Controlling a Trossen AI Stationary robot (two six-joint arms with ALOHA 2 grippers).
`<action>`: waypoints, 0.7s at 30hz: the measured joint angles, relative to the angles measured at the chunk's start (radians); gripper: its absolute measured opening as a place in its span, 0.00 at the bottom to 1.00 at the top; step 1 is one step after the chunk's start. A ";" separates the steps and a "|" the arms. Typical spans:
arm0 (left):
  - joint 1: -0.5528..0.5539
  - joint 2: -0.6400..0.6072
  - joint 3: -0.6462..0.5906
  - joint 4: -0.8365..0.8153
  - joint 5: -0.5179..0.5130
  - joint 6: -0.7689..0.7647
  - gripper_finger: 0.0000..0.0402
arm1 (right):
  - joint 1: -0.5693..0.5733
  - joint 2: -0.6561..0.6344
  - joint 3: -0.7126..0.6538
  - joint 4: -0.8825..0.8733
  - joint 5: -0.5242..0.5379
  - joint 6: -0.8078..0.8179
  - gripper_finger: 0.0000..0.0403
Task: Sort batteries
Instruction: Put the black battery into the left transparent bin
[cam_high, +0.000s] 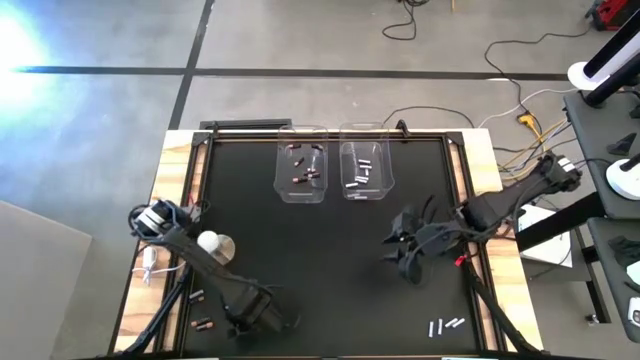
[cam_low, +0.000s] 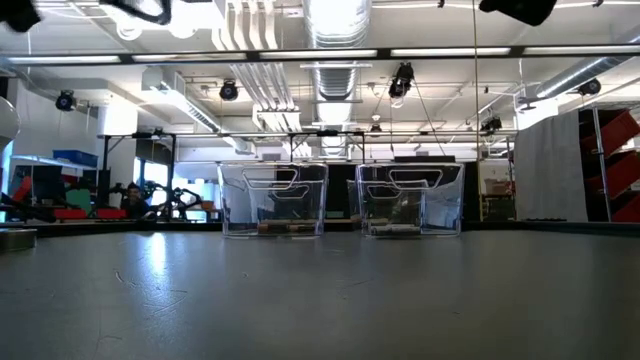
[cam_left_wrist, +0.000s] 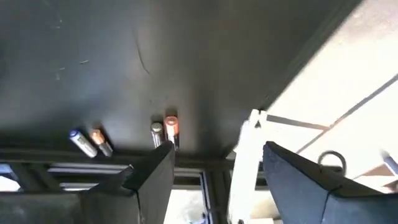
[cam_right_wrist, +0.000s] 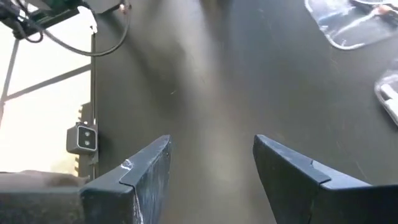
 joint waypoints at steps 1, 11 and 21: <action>-0.014 -0.007 -0.028 0.026 0.000 -0.019 0.55 | 0.006 0.021 0.015 0.000 0.005 -0.001 0.54; -0.145 -0.020 -0.202 0.129 0.081 -0.112 0.55 | 0.016 0.189 0.125 -0.003 0.019 -0.008 0.54; -0.220 -0.020 -0.311 0.262 0.091 -0.256 0.55 | 0.018 0.250 0.184 -0.002 0.017 -0.008 0.54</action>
